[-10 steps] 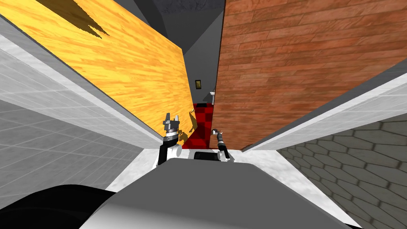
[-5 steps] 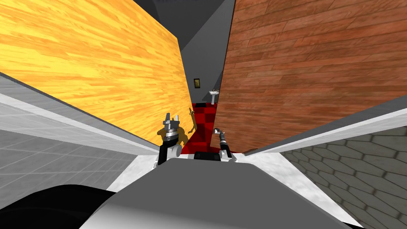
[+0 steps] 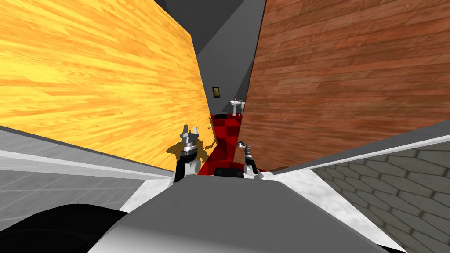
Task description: Push the door open
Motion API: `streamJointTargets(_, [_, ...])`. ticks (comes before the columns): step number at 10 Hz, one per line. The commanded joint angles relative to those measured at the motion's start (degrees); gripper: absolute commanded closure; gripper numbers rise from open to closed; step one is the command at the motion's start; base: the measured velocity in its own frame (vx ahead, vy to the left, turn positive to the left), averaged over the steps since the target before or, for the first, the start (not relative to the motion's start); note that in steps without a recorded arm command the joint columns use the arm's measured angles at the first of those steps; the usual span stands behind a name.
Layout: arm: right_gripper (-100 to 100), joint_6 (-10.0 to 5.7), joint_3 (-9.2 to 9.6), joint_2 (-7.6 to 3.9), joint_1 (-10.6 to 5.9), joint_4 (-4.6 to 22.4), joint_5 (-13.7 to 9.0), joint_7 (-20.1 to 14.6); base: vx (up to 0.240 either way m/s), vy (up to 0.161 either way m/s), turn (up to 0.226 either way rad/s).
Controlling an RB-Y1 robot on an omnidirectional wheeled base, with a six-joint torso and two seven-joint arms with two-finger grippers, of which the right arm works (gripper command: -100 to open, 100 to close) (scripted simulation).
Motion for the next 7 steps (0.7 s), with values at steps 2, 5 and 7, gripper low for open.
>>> streamJointTargets(2, [100,-0.2,-2.33,-0.64,-0.34,0.1,-1.02,0.49,0.141,0.091,-0.062])
streamJointTargets(5, [100,-0.23,-4.34,-0.24,-0.57,0.24,-1.97,1.01,0.15,0.062,-0.079])
streamJointTargets(7, [100,-0.25,-5.81,0.3,-0.74,0.35,-2.66,1.39,0.193,0.077,-0.077])
